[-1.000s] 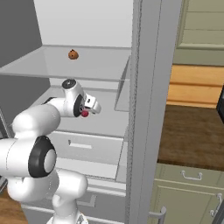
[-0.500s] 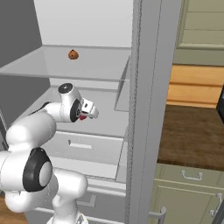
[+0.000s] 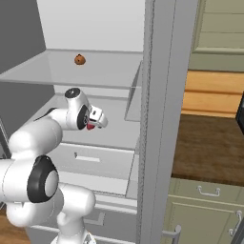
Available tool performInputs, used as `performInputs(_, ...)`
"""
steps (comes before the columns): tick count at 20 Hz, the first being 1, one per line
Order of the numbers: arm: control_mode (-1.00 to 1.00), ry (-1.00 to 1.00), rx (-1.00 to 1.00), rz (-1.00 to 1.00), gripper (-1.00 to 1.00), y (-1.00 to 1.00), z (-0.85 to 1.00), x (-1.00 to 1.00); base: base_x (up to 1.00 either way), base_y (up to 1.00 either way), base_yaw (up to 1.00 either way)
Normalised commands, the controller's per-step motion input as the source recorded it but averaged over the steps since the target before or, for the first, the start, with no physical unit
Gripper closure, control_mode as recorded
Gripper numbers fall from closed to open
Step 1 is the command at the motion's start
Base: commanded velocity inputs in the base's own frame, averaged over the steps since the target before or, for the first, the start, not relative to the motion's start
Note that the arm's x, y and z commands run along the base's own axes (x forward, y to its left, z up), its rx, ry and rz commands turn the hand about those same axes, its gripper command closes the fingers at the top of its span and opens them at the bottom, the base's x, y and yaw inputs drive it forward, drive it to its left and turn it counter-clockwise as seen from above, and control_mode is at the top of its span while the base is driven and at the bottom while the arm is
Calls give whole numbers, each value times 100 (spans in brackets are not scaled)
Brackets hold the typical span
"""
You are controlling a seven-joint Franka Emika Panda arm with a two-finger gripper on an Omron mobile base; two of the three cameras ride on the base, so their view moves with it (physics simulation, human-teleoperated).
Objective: Take the strawberry from the fridge and place it on top of the pancake, located on the dining counter.
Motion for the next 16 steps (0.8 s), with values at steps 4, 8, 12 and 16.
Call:
performInputs(4, -100, 0, 0, 0, -100, 0, -36, -26, 0, 0, 0)
performInputs(8, -100, 0, 0, 0, -100, 0, -34, -36, 0, 0, 0)
performInputs(12, -100, 0, 0, 0, -100, 0, -16, -1, 0, 0, 0)
performInputs(16, -100, 3, 0, 0, 100, 0, -32, 2, 0, 0, 0)
